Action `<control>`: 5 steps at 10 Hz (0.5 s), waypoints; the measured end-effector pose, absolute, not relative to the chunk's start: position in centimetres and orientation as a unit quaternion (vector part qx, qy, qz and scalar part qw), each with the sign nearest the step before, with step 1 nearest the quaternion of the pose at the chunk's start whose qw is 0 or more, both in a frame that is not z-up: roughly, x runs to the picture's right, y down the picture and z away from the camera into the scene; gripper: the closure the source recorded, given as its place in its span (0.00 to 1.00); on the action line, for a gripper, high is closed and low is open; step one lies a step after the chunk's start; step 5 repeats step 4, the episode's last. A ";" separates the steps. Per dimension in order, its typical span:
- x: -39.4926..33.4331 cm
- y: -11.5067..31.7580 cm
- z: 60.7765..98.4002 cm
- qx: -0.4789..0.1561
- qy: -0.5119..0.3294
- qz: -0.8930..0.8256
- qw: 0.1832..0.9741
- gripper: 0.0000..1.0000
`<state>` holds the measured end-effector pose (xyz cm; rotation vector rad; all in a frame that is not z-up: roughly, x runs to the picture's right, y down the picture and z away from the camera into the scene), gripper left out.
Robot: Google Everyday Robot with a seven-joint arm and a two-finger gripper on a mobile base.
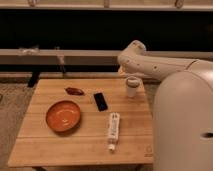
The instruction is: Place the white sponge in the ceramic cup
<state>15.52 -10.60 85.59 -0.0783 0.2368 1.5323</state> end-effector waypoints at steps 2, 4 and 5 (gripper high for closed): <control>12.9 -11.7 84.9 -0.142 0.096 0.678 0.715 0.20; 11.4 -12.5 83.9 -0.216 0.067 0.660 0.716 0.20; 11.4 -12.5 83.9 -0.216 0.067 0.660 0.716 0.20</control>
